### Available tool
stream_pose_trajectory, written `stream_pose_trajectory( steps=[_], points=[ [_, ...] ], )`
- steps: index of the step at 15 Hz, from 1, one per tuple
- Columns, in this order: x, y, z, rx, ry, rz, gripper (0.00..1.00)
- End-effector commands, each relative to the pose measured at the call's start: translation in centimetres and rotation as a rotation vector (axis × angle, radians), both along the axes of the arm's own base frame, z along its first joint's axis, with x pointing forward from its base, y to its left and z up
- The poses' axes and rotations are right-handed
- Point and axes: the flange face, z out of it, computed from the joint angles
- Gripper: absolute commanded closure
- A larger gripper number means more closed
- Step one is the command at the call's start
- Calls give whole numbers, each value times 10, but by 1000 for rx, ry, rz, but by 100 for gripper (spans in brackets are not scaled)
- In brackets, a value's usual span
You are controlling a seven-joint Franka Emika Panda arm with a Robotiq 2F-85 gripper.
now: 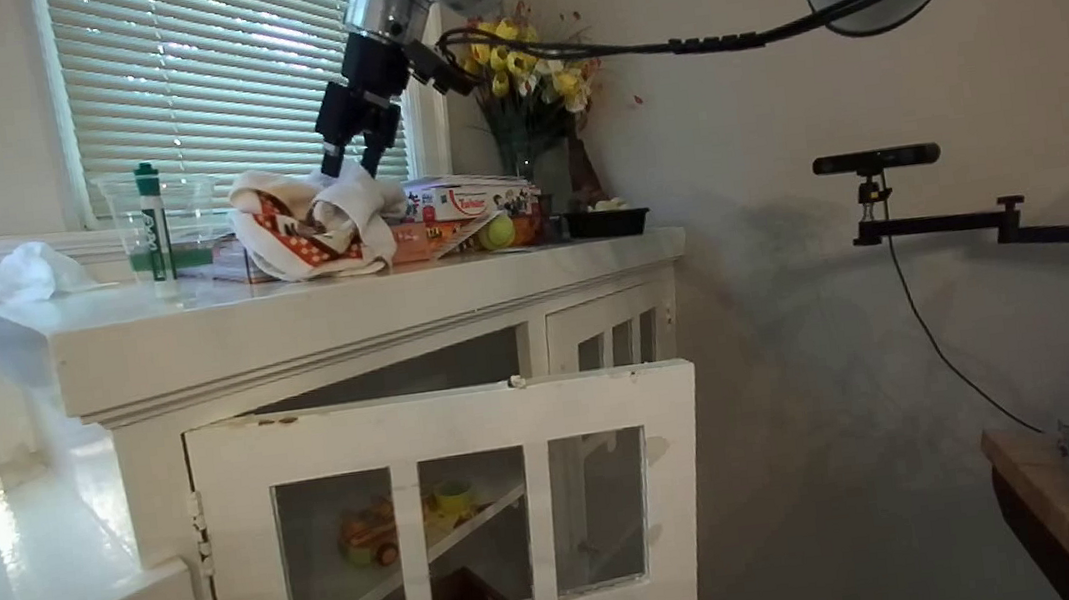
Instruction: Use the towel to wipe the top of the cabinet.
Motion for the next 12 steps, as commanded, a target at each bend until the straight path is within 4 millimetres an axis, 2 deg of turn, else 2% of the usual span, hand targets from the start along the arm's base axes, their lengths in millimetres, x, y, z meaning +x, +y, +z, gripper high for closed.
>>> stream_pose_trajectory(
  steps=[1, 9, 10, 12],
  points=[
    [3, 4, -7, 11, 8, -21, 0],
    [5, 10, -23, 19, 40, -20, 1],
    [6, 11, -24, 20, 40, -22, 26],
    [5, 10, -21, 19, 34, -25, 31]
  ],
)
